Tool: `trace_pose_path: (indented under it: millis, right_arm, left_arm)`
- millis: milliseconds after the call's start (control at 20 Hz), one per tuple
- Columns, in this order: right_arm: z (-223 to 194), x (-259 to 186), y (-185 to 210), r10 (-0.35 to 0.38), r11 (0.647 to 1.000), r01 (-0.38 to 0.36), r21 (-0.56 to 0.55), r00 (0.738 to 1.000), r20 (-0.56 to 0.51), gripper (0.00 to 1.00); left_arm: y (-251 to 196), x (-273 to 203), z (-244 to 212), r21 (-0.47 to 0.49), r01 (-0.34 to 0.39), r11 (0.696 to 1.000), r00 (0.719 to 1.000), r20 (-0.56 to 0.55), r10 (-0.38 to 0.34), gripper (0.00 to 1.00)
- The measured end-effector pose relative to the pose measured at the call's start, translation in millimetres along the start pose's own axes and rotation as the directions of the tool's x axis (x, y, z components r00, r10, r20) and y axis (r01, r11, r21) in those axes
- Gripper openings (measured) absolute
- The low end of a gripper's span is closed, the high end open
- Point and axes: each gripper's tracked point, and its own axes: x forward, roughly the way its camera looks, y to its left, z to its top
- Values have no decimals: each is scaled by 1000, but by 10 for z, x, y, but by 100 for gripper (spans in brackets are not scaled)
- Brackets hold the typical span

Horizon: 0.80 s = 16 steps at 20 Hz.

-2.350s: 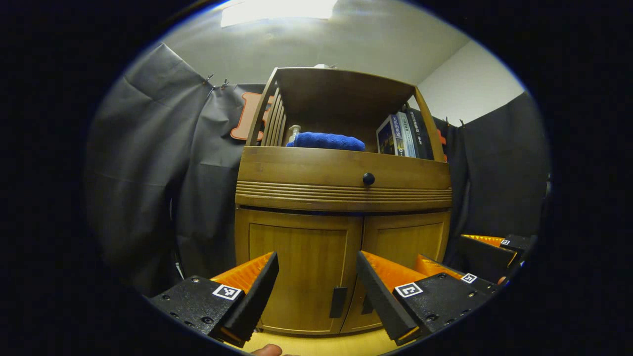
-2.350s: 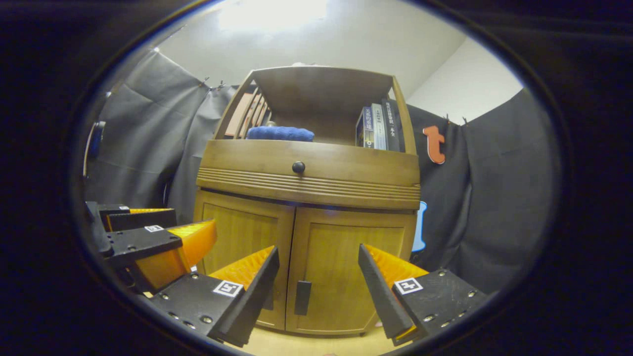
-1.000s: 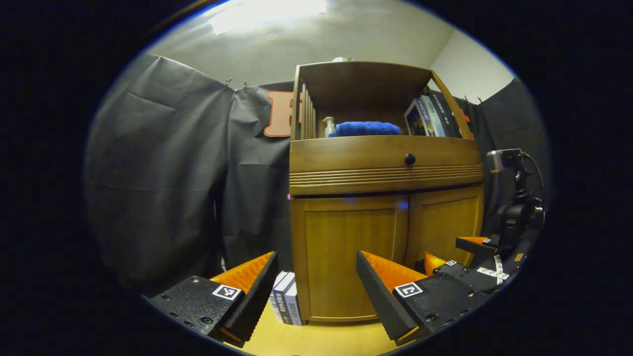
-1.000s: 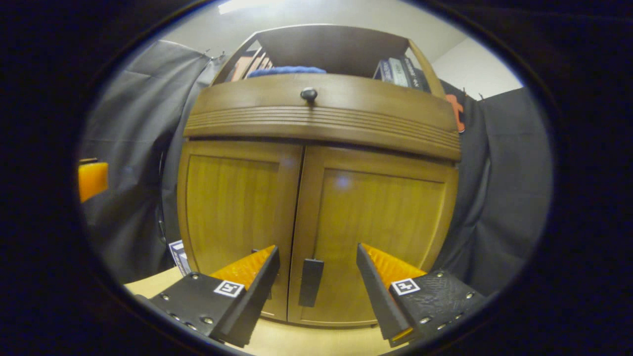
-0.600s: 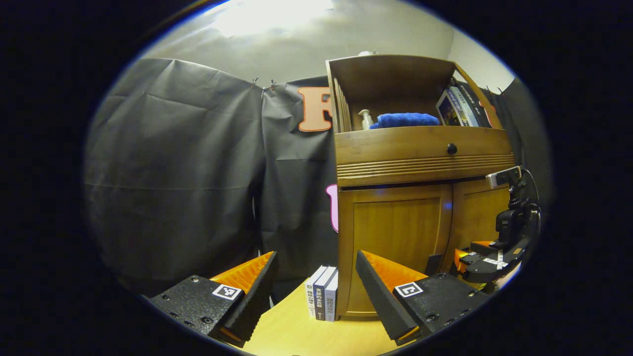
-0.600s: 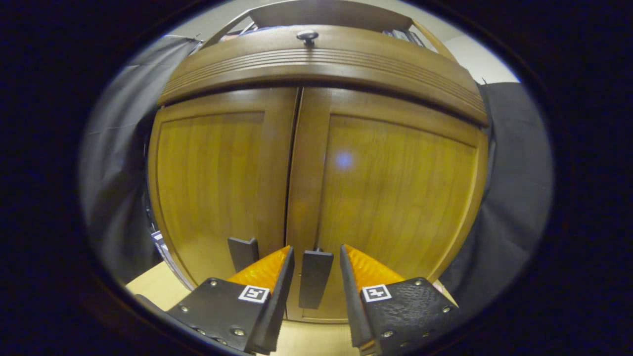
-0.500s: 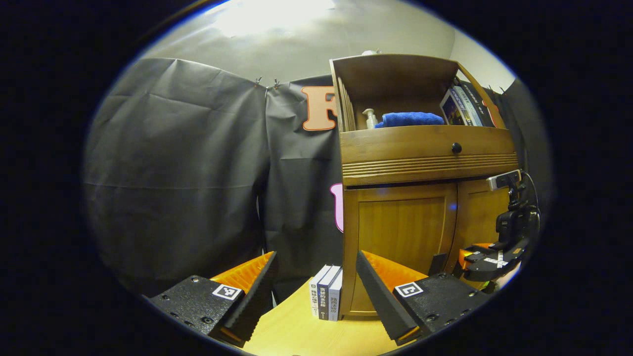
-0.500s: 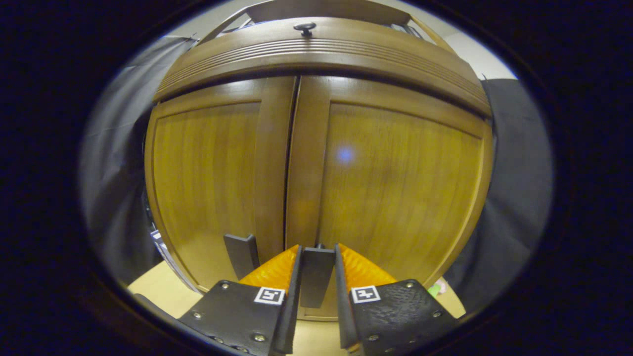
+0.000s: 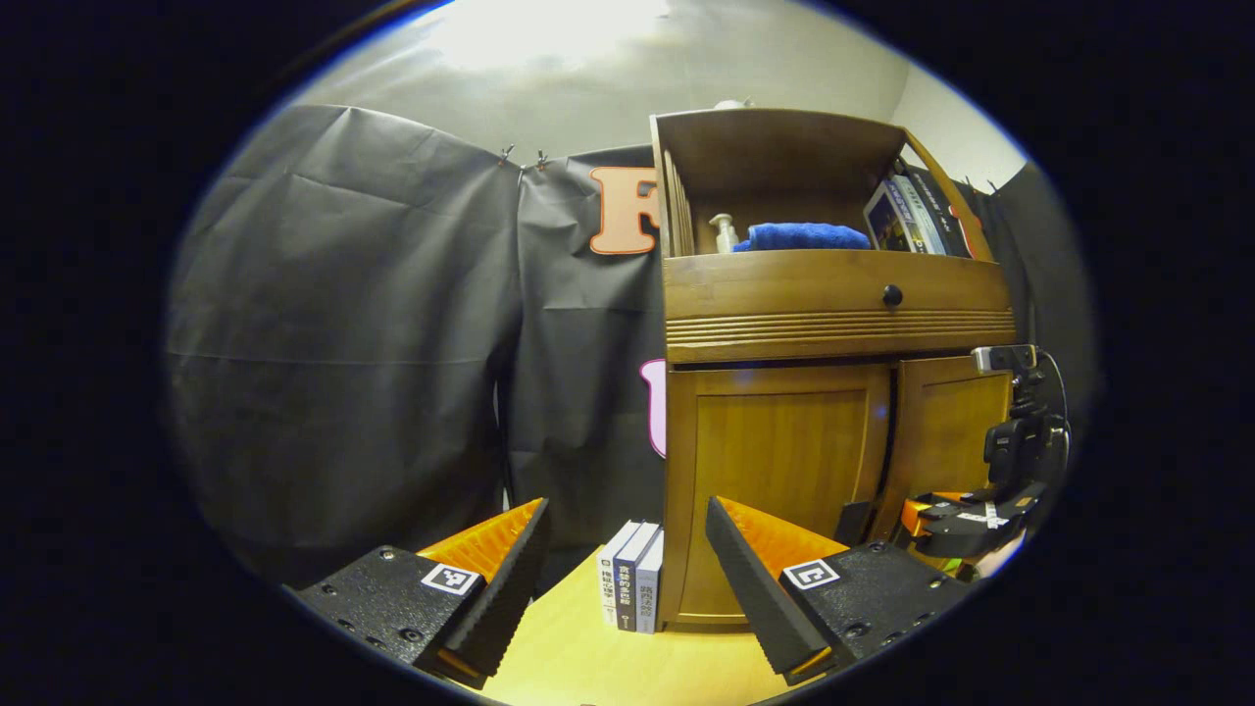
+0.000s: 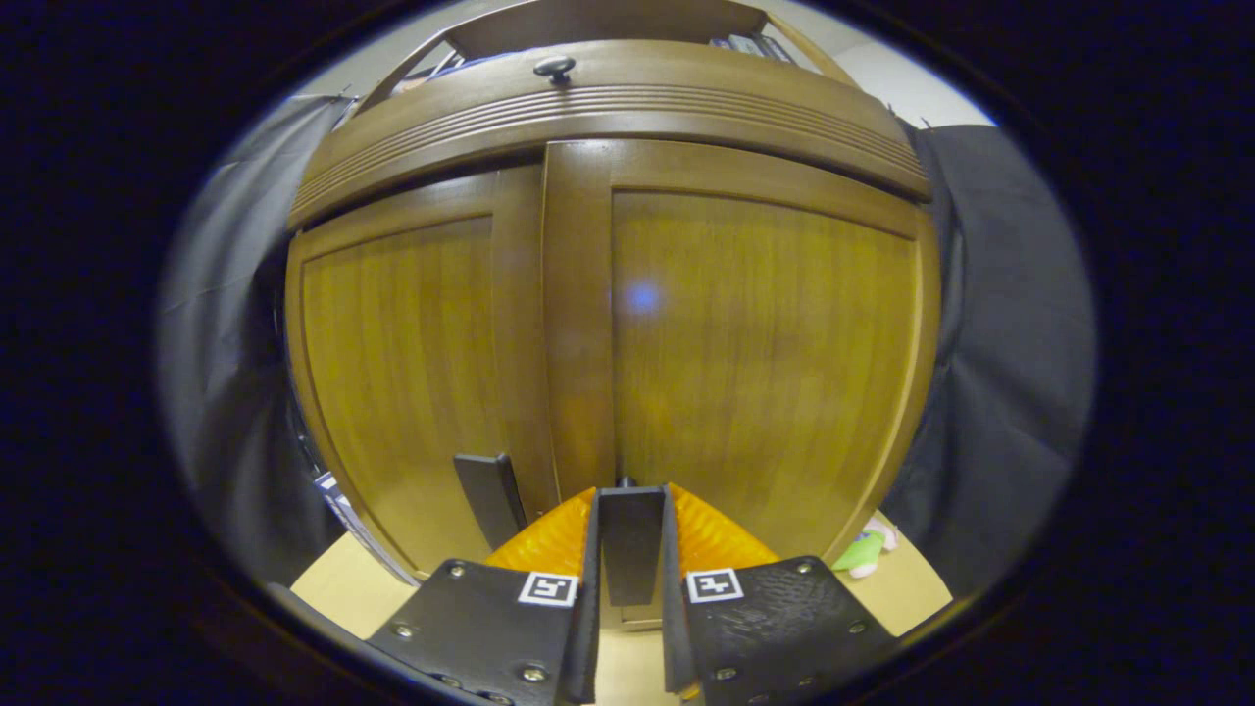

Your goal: Open the right door of the double-door shoe cabinet with the right hand, and open the left door with the left hand.

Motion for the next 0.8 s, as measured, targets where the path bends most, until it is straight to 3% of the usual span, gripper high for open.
trace_pose_path:
  millis: [100, 350, 800]
  right_arm:
    - [-29, -158, -62, -10, 1000, 10, 4, 1000, 3, 27]
    - [-107, -510, -240, -35, 999, 35, 15, 999, 6, 26]
    - [-189, -1059, -658, -101, 995, 101, 24, 995, 9, 25]
  left_arm:
    - [-102, -13, 12, 0, 34, 999, 999, 2, -34, 99]
    - [-439, -97, 0, -8, 143, 990, 990, 2, -143, 97]
    - [-1106, -296, -32, -27, 323, 946, 946, -5, -323, 97]
